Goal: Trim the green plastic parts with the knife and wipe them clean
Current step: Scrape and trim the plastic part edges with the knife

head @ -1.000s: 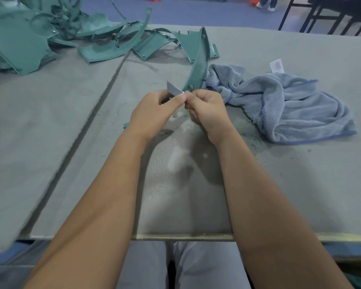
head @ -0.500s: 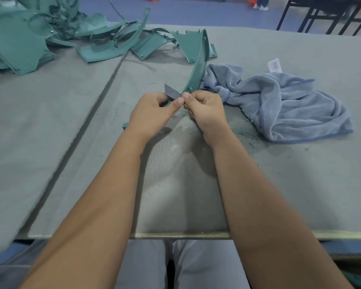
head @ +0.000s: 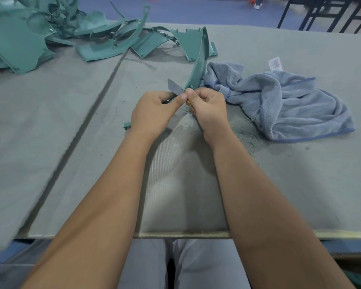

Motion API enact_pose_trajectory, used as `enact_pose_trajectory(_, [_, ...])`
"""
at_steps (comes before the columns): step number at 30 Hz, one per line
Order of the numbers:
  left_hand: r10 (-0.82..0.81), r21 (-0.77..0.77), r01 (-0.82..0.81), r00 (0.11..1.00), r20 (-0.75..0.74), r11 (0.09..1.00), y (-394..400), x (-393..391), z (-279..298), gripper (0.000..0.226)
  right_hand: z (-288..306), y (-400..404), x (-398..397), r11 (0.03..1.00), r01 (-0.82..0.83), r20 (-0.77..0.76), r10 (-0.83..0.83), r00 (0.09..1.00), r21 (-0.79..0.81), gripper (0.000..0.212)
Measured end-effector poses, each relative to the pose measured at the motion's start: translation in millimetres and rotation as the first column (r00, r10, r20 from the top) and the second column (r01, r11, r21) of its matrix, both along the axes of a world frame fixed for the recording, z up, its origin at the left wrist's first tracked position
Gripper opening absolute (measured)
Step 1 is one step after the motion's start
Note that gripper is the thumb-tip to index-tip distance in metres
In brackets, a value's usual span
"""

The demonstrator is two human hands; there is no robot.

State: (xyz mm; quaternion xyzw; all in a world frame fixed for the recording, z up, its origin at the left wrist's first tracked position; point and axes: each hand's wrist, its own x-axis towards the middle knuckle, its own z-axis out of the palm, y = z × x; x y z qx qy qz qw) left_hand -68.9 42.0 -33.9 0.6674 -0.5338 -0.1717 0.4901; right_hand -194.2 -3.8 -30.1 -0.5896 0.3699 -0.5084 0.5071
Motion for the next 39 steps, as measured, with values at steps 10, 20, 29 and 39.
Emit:
enact_pose_trajectory(10, [0.189, -0.033, -0.186, 0.963, 0.193, 0.982, 4, -10, 3, 0.047, 3, -9, -8, 0.988, 0.046, 0.186, -0.073, 0.980, 0.147, 0.036])
enact_pose_trajectory(20, [0.173, -0.039, -0.168, 0.956, 0.236, 0.985, 5, -3, 4, 0.041, 7, -4, -5, 0.986, 0.054, 0.214, -0.088, 0.973, 0.157, 0.036])
enact_pose_trajectory(29, [0.158, -0.013, -0.160, 0.951, 0.267, 0.987, 6, -3, 5, 0.036, 5, -1, -4, 0.996, 0.021, 0.235, -0.041, 0.971, 0.085, 0.024])
enact_pose_trajectory(39, [0.099, 0.022, -0.111, 0.952, 0.291, 0.994, 12, 5, 4, 0.036, 4, -5, -6, 0.997, 0.042, 0.083, -0.037, 0.996, -0.061, 0.041])
